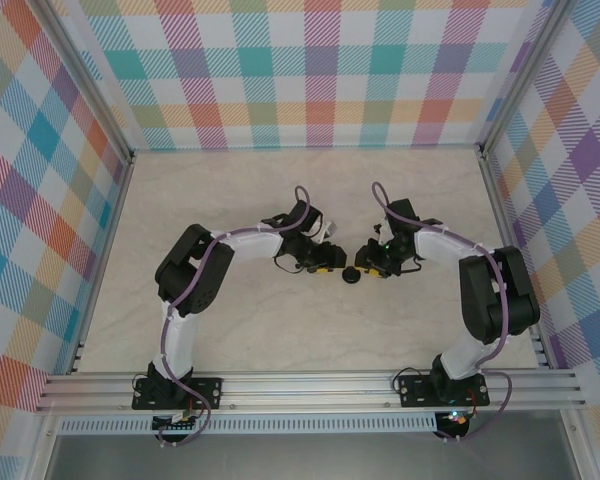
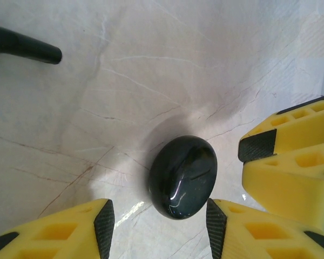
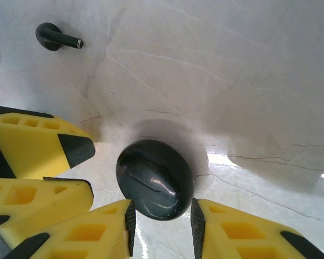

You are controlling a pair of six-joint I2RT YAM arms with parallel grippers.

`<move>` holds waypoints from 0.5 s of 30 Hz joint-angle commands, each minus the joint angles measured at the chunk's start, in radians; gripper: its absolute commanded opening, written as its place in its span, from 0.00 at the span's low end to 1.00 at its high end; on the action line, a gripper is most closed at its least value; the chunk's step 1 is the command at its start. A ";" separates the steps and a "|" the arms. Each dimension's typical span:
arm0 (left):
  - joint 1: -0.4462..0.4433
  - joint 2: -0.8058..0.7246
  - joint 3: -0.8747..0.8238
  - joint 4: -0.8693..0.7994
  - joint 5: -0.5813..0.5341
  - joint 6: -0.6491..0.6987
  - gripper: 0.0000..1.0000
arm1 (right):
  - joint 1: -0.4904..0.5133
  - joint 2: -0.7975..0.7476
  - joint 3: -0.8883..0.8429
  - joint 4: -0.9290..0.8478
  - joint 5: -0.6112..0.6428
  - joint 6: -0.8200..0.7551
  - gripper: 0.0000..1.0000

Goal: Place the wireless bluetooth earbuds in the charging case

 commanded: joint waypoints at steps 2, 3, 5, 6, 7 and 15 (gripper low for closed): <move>-0.007 -0.036 -0.018 0.049 0.023 -0.023 0.50 | -0.019 0.007 -0.027 0.036 -0.056 0.003 0.36; -0.007 -0.036 -0.021 0.056 0.025 -0.027 0.50 | -0.022 0.009 -0.030 0.039 -0.062 0.005 0.36; -0.007 -0.034 -0.021 0.060 0.028 -0.029 0.51 | -0.024 0.011 -0.033 0.047 -0.069 0.007 0.35; -0.006 -0.031 -0.021 0.062 0.030 -0.031 0.51 | -0.027 0.015 -0.034 0.051 -0.074 0.008 0.35; -0.007 -0.029 -0.023 0.066 0.034 -0.033 0.51 | -0.027 0.015 -0.036 0.054 -0.077 0.007 0.35; -0.007 -0.018 -0.029 0.081 0.051 -0.046 0.51 | -0.032 0.053 -0.030 0.065 -0.104 0.012 0.32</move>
